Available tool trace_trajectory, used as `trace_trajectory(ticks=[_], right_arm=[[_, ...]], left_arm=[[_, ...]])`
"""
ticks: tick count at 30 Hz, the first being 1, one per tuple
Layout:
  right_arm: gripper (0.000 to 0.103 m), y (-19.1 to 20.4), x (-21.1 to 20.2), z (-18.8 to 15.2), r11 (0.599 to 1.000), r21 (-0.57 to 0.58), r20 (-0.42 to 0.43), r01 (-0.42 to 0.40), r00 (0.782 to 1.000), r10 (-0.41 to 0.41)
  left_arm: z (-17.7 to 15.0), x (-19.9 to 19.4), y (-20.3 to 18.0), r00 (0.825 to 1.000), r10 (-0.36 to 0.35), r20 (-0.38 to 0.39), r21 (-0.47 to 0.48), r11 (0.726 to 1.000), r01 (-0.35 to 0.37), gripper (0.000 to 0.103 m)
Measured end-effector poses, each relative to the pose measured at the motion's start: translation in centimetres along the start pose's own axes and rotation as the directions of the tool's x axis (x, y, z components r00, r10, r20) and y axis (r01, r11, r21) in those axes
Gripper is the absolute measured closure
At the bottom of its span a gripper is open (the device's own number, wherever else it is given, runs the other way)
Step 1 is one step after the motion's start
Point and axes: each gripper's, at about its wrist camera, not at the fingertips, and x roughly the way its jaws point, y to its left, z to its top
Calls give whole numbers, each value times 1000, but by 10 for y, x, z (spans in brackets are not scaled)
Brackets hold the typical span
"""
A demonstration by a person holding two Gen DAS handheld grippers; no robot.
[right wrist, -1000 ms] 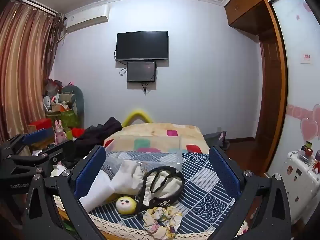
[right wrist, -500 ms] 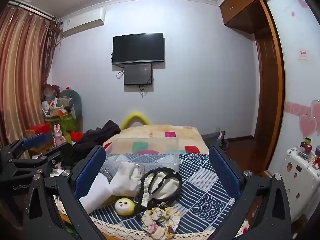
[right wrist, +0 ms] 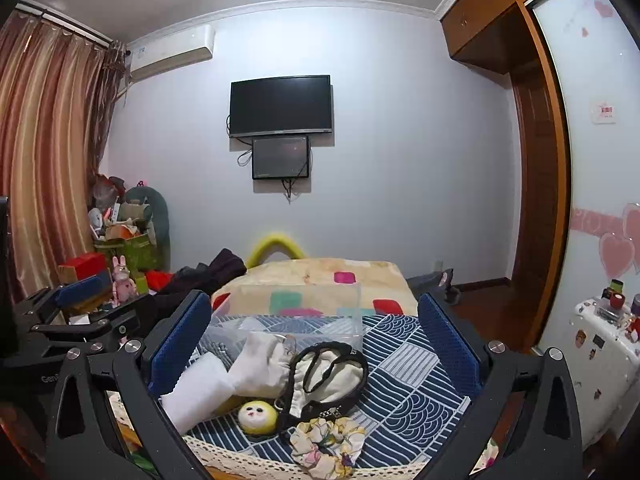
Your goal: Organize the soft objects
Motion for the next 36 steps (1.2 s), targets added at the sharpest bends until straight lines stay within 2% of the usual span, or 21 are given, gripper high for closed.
trace_trajectory(ticks=[36], right_arm=[[0, 1, -4, 0, 1000, 0, 18, 4, 1000, -4]], left_arm=[[0, -10, 2, 1000, -18, 12, -21, 1000, 18, 0]])
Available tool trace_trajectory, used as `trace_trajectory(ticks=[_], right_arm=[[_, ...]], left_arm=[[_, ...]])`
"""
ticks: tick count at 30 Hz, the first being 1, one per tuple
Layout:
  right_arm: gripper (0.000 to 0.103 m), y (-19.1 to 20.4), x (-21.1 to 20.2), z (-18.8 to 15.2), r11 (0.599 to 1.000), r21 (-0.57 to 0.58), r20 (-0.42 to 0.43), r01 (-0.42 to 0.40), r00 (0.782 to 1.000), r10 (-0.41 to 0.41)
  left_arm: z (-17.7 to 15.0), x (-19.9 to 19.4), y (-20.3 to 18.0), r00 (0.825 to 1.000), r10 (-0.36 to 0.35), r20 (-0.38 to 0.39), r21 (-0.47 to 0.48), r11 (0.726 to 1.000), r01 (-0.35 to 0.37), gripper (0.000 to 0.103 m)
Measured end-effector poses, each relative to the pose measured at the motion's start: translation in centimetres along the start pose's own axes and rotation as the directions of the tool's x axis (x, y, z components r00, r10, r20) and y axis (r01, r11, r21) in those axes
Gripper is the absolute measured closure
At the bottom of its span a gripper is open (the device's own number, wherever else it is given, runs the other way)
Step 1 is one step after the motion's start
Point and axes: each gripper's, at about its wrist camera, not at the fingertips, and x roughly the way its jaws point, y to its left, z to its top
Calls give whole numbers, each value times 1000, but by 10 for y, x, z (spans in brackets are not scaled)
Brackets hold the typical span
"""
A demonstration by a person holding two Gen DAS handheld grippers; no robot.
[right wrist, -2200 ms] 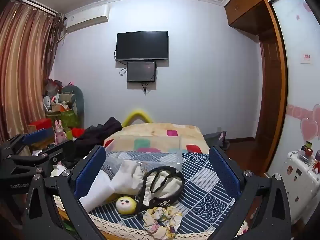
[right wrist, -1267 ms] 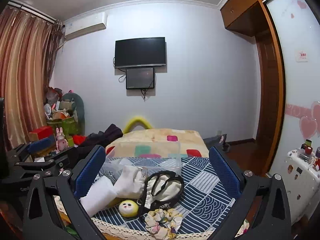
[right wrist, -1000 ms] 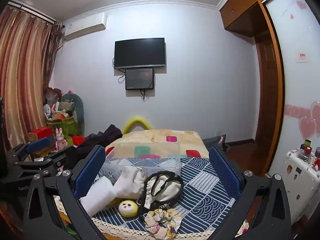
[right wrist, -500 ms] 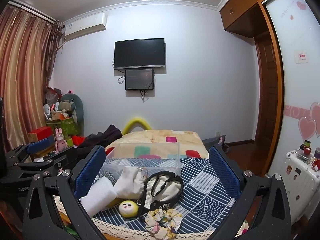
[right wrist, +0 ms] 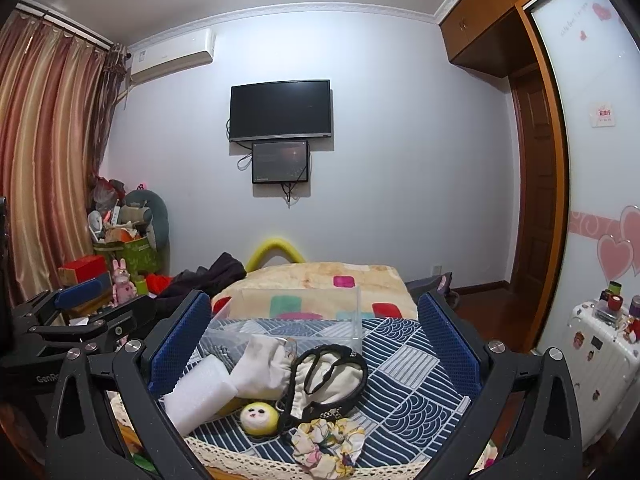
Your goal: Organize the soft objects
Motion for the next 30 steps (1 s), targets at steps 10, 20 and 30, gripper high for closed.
trace_trajectory(ticks=[10, 20, 30], right_arm=[[0, 2, -2, -1, 1000, -9, 7, 2, 1000, -2], [0, 4, 0, -2, 1000, -13, 3, 0, 1000, 1], [0, -1, 26, -19, 1000, -8, -84, -10, 996, 10]], left_arm=[[1, -1, 4, 1000, -4, 1, -16, 1000, 4, 0], [-2, 5, 9, 999, -22, -24, -34, 999, 21, 0], [-24, 39, 22, 988, -71, -138, -22, 997, 68, 0]])
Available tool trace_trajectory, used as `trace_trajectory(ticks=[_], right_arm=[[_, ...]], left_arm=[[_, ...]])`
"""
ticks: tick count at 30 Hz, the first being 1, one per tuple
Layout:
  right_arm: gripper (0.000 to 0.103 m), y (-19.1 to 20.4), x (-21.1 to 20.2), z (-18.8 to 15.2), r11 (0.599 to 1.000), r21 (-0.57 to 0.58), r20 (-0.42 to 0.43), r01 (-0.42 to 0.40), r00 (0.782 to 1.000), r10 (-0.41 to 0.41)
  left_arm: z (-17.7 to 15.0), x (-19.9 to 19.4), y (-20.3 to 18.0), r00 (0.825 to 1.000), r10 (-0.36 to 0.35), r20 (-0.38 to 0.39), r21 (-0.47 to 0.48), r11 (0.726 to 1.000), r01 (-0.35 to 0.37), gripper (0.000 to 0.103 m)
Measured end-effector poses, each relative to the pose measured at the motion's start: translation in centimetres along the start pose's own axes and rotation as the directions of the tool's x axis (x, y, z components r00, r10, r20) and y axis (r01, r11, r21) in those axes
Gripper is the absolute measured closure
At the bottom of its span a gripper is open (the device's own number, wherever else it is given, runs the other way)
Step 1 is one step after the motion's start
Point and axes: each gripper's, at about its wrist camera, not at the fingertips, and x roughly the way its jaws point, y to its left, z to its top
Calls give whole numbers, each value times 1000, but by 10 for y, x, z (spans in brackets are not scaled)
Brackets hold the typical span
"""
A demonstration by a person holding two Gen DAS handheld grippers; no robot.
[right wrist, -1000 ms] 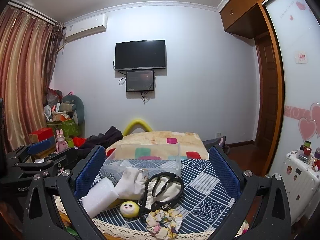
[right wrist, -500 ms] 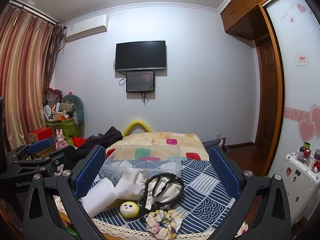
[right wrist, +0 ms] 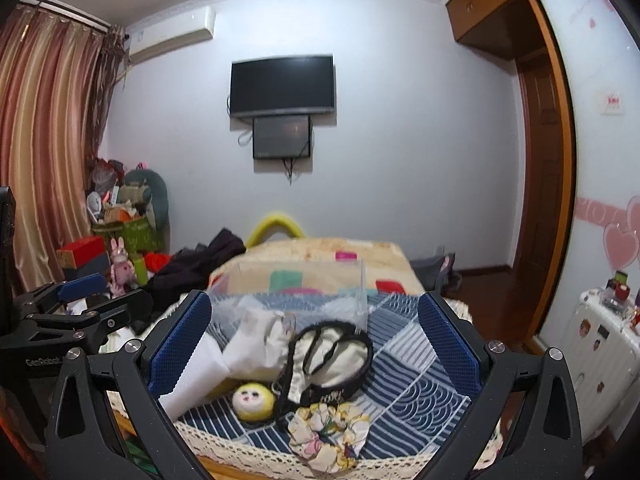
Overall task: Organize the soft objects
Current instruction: 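Grasp the white foam block with the left tool while the right tool grasps the floral scrunchie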
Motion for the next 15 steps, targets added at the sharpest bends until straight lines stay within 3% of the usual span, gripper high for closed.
trace_trajectory(ticks=[7, 15], right_arm=[[0, -9, 34, -32, 1000, -17, -153, 22, 988, -24], [0, -27, 64, -66, 999, 33, -334, 16, 942, -4]], left_arm=[[-30, 48, 13, 988, 44, -150, 39, 999, -39, 0], [-65, 99, 37, 940, 42, -338, -14, 999, -49, 0]])
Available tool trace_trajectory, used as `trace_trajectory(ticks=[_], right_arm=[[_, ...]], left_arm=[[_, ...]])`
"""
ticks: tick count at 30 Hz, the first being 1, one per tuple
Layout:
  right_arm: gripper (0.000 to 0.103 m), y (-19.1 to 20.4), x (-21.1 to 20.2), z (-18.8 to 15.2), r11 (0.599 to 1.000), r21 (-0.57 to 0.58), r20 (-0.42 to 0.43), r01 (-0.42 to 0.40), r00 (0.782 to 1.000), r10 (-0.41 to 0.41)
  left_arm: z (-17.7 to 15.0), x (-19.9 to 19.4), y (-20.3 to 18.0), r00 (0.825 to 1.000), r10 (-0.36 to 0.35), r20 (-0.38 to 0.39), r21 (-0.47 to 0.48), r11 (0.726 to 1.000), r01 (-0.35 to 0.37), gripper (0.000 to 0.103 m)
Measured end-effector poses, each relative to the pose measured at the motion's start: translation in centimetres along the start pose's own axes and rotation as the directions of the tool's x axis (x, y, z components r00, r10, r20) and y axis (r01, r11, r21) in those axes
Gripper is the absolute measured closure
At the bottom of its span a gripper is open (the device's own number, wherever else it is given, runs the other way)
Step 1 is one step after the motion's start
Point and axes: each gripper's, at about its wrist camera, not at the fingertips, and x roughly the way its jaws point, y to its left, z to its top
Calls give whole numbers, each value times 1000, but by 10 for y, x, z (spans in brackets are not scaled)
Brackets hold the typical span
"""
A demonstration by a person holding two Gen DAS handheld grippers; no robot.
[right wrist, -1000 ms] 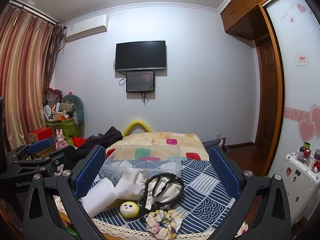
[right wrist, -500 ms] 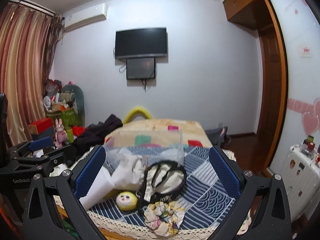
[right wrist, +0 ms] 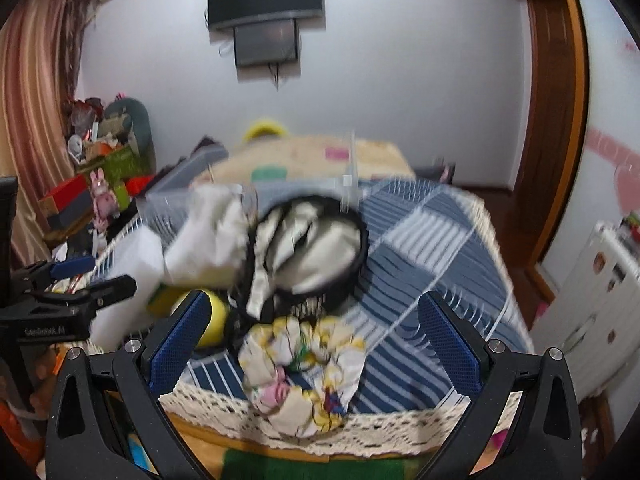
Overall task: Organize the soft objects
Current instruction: 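Grasp the white foam block with the left tool while the right tool grasps the floral scrunchie, then lower the foam block into the clear box with the left tool while the right tool drops the scrunchie in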
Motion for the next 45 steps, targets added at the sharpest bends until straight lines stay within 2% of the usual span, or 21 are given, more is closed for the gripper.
trace_trajectory(ticks=[4, 8, 9, 11, 13, 15, 17, 19, 22, 25, 33, 37, 45], right_arm=[[0, -9, 16, -15, 1000, 28, -104, -2, 995, 5], [1, -19, 31, -24, 996, 81, -177, -29, 983, 43], [2, -21, 32, -25, 995, 91, -191, -33, 980, 51], [13, -22, 32, -27, 994, 96, -205, -46, 977, 65], [37, -19, 31, -29, 995, 81, -212, -55, 975, 72], [54, -16, 30, -30, 994, 70, -224, -83, 970, 96], [62, -13, 30, -31, 994, 65, -220, -88, 970, 101], [75, -12, 25, -29, 995, 56, -202, -86, 975, 96], [82, -17, 17, -26, 992, 75, -172, -99, 979, 110], [86, -15, 5, -15, 994, 58, -117, -97, 988, 103], [87, -5, -16, 26, 995, 17, 26, -97, 995, 97], [87, -1, -21, 52, 996, -6, 91, -89, 992, 90], [87, 7, -11, 90, 996, -27, 176, -82, 981, 85]], left_arm=[[-4, 14, 7, 999, -17, -39, -25, 1000, 16, 0], [-8, 17, 9, 1000, -18, -24, -29, 999, 17, 0], [-8, 16, 9, 1000, -20, -20, -26, 999, 19, 6], [-8, 14, 7, 1000, -23, -9, -19, 1000, 23, 7], [-7, 9, 4, 1000, -29, 8, -11, 1000, 29, 8], [-6, 4, 0, 999, -28, 27, 2, 1000, 28, 8], [-6, -4, -3, 999, -18, 51, 15, 1000, 18, 8], [-3, -11, -4, 997, -16, 72, 16, 1000, 15, 8], [2, -21, -2, 995, -18, 102, 3, 1000, 18, 8], [8, -32, 2, 990, -11, 138, -16, 1000, 14, 8], [33, -58, 11, 973, 14, 231, -35, 999, -6, 8], [51, -61, 10, 964, 27, 266, -24, 999, -22, 8], [95, -51, 11, 956, -6, 292, -24, 1000, 14, 8]])
